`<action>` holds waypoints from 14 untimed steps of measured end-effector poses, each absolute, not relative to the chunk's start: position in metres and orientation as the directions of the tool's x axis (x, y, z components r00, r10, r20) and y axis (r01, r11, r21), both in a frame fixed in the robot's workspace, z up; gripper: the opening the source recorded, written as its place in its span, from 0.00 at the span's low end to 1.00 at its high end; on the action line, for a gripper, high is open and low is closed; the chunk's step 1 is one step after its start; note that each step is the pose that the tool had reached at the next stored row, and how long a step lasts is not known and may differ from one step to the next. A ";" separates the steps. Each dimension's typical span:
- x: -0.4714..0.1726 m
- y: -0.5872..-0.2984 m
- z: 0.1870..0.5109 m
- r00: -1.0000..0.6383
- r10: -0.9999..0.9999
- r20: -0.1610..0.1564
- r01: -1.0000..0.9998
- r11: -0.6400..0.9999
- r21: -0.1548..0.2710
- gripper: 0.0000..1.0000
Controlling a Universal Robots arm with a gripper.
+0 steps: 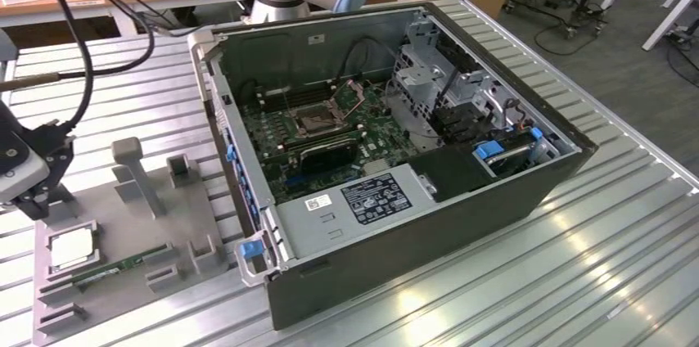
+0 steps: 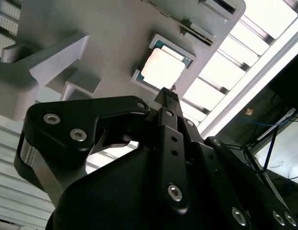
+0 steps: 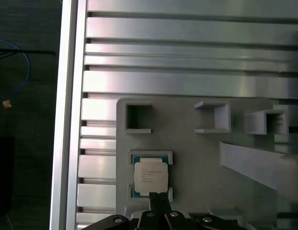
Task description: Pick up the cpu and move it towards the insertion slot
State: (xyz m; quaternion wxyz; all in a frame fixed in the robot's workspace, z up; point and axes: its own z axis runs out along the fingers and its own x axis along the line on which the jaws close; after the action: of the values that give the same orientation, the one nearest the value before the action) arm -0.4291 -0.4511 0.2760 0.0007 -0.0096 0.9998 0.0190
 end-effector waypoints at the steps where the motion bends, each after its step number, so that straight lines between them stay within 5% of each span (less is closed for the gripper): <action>1: -0.429 -0.452 0.275 -1.000 -0.019 -0.002 -0.019 0.999 0.038 0.11; 14: -0.429 -0.458 0.257 -1.000 -0.019 -0.002 -0.019 0.999 0.038 0.11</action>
State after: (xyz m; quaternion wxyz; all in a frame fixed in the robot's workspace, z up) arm -0.4290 -0.4580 0.2573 0.0008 -0.0096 0.9998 0.0191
